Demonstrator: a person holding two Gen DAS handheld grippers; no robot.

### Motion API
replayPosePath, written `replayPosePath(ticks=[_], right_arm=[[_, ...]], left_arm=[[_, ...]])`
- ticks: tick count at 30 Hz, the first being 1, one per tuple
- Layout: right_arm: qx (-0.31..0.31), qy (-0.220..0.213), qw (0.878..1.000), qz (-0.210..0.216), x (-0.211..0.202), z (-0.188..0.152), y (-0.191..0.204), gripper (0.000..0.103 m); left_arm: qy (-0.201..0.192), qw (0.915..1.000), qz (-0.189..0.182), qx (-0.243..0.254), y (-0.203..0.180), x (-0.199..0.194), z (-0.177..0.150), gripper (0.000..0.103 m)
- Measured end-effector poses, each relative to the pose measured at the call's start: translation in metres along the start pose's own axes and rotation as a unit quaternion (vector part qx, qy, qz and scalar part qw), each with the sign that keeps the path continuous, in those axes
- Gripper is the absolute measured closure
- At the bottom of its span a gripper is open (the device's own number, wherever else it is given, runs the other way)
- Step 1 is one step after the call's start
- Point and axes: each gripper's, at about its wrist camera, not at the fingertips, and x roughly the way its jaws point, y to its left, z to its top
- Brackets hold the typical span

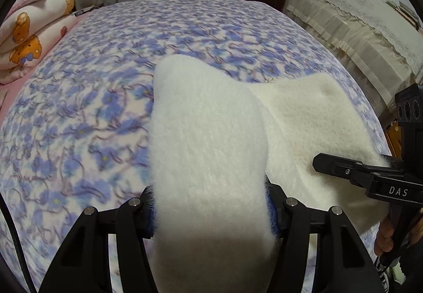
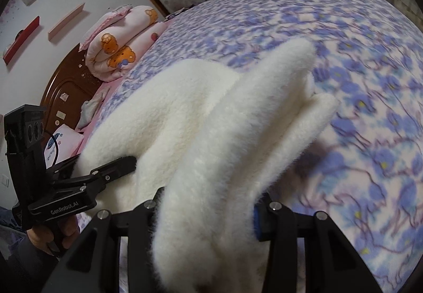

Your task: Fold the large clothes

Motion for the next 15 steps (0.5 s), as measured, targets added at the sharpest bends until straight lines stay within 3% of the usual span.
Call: replayPosePath(ticks=[9,15], right_arm=[[-0.028,-0.045,0.998,0.027,0.057,0.101,0.052,0.061],[-0.023,-0.078,0.995,0.052,0.129,0.182,0.061,0.061]], left_arm=[[-0.059,0.9980,0.024,-0.006,0.099,0.007,0.090,0.044],[-0.087,0.9955,0.035,-0.010,0.181,0.059,0.169,0.044]])
